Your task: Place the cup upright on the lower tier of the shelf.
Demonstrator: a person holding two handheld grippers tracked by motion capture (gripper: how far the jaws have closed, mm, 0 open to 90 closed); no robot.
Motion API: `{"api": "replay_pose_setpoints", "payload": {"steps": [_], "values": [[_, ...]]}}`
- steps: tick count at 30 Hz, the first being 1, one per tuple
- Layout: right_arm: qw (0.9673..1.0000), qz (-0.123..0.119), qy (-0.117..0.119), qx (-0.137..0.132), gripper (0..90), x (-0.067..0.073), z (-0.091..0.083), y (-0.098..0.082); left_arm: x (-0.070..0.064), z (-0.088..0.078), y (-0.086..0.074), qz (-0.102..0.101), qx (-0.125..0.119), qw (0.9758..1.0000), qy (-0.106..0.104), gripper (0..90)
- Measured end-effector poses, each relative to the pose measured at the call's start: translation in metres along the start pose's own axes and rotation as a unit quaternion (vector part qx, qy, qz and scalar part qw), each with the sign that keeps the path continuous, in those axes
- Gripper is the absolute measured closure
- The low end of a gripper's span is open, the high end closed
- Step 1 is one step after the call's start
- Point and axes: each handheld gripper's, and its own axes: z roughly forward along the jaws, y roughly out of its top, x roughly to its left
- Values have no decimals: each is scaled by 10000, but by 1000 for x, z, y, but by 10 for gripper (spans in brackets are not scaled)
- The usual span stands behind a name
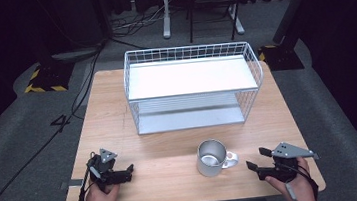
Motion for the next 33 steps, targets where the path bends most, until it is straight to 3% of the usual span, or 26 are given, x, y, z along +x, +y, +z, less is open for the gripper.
{"api": "replay_pose_setpoints", "payload": {"steps": [9,16,19,23,33], "values": [[9990,-89,375,-226,274,19,-24,12,-1,3,3,27,4,10000,-17,3],[9974,-137,666,-251,268,29,-26,17,-1,4,4,32,-3,10000,-30,3],[9952,-87,945,-227,265,33,-21,19,-1,3,4,32,-3,10000,-30,3],[9943,-132,1040,-209,264,39,-14,21,-1,3,4,33,-2,10000,-31,3],[9940,-311,1039,-112,293,42,13,28,-1,3,4,32,-2,10000,-31,3]]}}
